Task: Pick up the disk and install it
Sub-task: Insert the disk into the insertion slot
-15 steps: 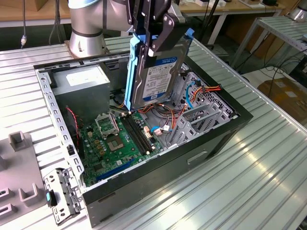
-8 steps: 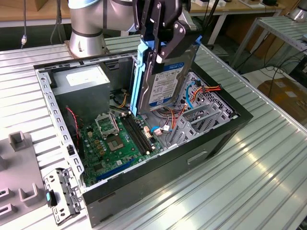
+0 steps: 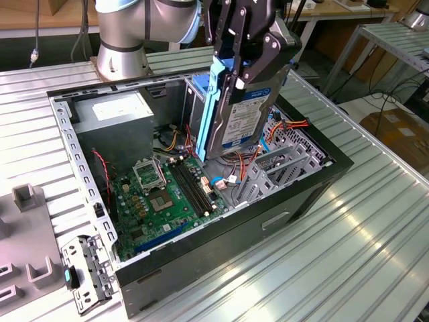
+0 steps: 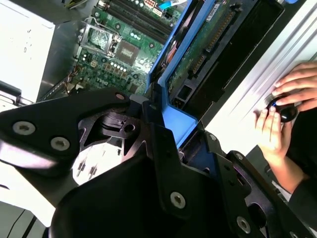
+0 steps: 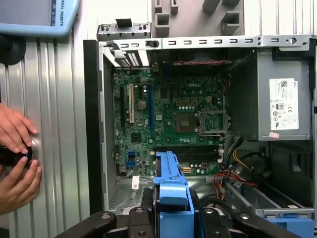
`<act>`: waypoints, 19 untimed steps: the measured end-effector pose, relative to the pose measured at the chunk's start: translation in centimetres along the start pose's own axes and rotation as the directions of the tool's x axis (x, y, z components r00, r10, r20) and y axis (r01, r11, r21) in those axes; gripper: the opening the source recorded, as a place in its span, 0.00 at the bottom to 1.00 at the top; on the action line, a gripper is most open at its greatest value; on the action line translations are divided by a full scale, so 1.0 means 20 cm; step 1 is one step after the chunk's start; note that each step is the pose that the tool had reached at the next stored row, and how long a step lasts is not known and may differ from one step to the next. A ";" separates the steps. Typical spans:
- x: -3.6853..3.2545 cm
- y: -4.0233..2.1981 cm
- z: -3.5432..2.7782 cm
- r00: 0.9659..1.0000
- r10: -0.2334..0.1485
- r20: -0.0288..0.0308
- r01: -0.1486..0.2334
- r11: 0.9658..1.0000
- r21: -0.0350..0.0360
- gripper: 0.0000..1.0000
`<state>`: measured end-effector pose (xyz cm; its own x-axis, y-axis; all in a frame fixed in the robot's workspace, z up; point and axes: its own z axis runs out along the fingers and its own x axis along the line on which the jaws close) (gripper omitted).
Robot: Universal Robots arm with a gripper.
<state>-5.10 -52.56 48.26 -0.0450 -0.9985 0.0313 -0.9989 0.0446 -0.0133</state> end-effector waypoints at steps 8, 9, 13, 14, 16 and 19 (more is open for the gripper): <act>0.000 -0.087 0.008 1.000 0.000 -0.002 0.000 1.000 0.000 0.37; 0.000 -0.088 0.009 1.000 0.000 -0.002 0.000 1.000 0.000 0.37; 0.000 -0.089 0.009 1.000 0.000 -0.002 0.000 1.000 0.000 0.37; 0.000 -0.092 0.009 1.000 0.000 -0.002 0.000 1.000 0.000 0.37; -0.002 -0.143 0.012 1.000 0.000 -0.002 0.000 1.000 0.000 0.37; 0.089 -0.293 0.038 1.000 0.000 -0.002 0.000 1.000 0.000 0.37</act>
<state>0.69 -54.61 47.64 -0.0450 -0.9984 0.0331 -0.9989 0.0445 -0.0134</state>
